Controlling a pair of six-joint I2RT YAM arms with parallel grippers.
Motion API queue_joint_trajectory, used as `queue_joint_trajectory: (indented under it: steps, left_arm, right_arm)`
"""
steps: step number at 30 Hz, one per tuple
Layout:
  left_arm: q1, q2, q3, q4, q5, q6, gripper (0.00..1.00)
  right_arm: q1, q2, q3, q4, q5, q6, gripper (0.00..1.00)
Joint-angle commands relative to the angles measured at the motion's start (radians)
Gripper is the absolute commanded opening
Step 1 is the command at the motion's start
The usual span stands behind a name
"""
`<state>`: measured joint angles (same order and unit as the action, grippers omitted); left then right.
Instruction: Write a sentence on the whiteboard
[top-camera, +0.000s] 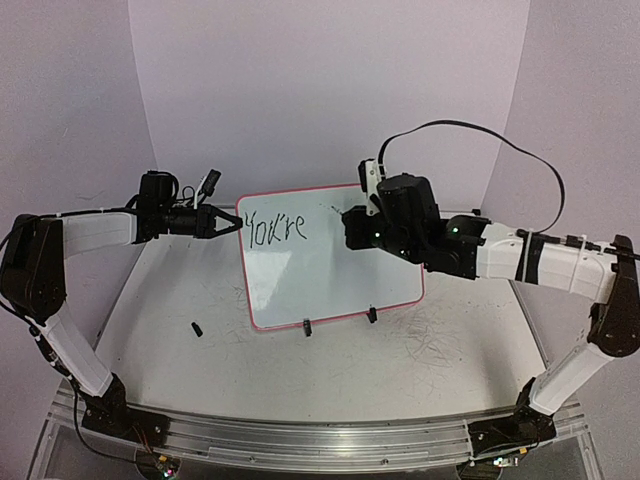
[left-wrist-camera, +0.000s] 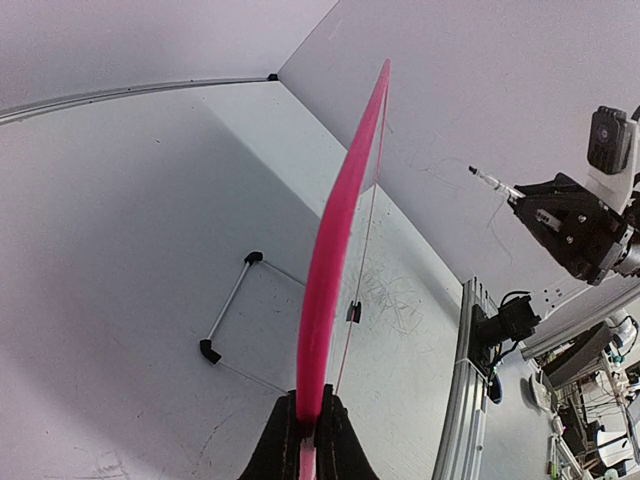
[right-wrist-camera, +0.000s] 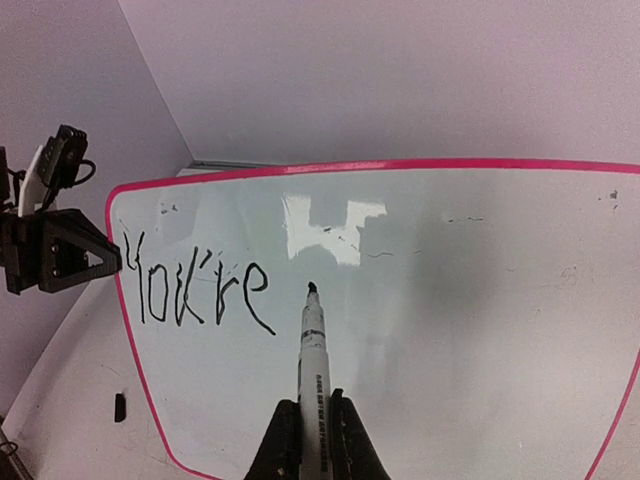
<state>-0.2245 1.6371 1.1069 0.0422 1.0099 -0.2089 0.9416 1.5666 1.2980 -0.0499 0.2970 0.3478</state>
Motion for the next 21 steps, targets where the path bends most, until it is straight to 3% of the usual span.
queue_joint_trajectory:
  steps: [1, 21]
  left_arm:
    - [-0.015, -0.027, 0.028, -0.01, 0.001, 0.006, 0.0]
    - [-0.016, -0.021, 0.031, -0.017, 0.0, 0.011, 0.0]
  right_arm:
    - [0.005, 0.013, 0.025, 0.021, -0.027, -0.039, 0.0]
    - [0.022, 0.136, 0.1, 0.024, -0.089, -0.073, 0.0]
